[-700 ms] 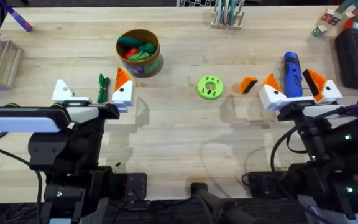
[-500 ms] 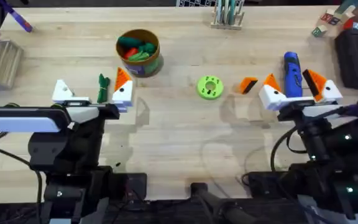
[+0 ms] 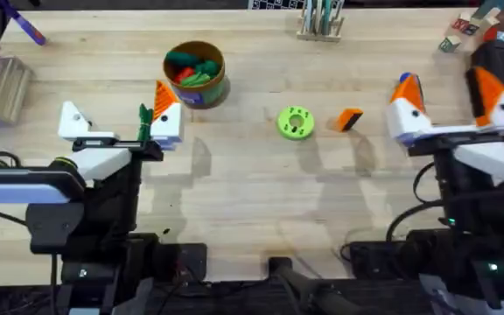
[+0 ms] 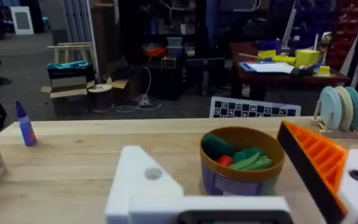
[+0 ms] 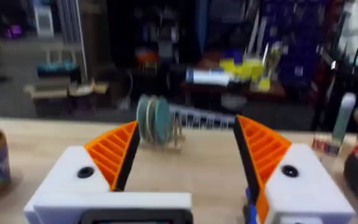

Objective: Pick up the gripper from the table and insert it into the empty holder that is missing its gripper. Then pick up a screw, insert it into the mounting hole, and use the screwdriver to tighten it. Finally, clean up the table by picking up the vegetable and placing it into the bucket.

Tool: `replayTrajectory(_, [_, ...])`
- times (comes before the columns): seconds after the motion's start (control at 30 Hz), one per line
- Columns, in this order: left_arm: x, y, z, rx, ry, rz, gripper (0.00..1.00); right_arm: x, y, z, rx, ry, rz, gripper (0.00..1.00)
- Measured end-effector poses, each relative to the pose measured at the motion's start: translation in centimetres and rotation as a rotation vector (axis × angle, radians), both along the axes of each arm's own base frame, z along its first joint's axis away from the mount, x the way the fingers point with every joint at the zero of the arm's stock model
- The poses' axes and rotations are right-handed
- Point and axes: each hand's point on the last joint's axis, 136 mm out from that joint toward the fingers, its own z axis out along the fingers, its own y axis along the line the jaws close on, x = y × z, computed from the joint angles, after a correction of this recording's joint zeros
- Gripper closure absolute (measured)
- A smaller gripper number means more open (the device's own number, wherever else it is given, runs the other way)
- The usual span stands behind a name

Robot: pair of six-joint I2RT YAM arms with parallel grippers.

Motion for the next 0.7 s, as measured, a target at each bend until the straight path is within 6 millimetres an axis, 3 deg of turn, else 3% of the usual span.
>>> replayTrajectory(0.17, [-0.5, 0.0, 1.7, -0.010, 0.011, 0.000, 0.059, -0.7, 0.0, 2.3, 0.000, -0.020, 0.000, 0.070])
replayTrajectory(0.37, [-1.5, 0.6, 8.0, -0.018, -0.008, 0.031, 0.059, -1.8, -0.1, 8.1, 0.001, -0.004, -0.004, 0.068])
replayTrajectory(0.47, [-1.1, 0.9, 10.1, -0.019, 0.040, 0.044, 0.059, -1.3, -0.1, 10.2, 0.001, 0.055, -0.004, 0.068])
replayTrajectory(0.57, [0.3, 0.9, 10.7, -0.018, 0.167, 0.045, 0.059, 0.1, -0.1, 10.7, 0.000, 0.177, -0.004, 0.068])
replayTrajectory(0.7, [2.3, 1.0, 10.3, -0.017, 0.348, 0.047, 0.059, 2.2, -0.1, 9.8, -0.001, 0.365, -0.004, 0.068])
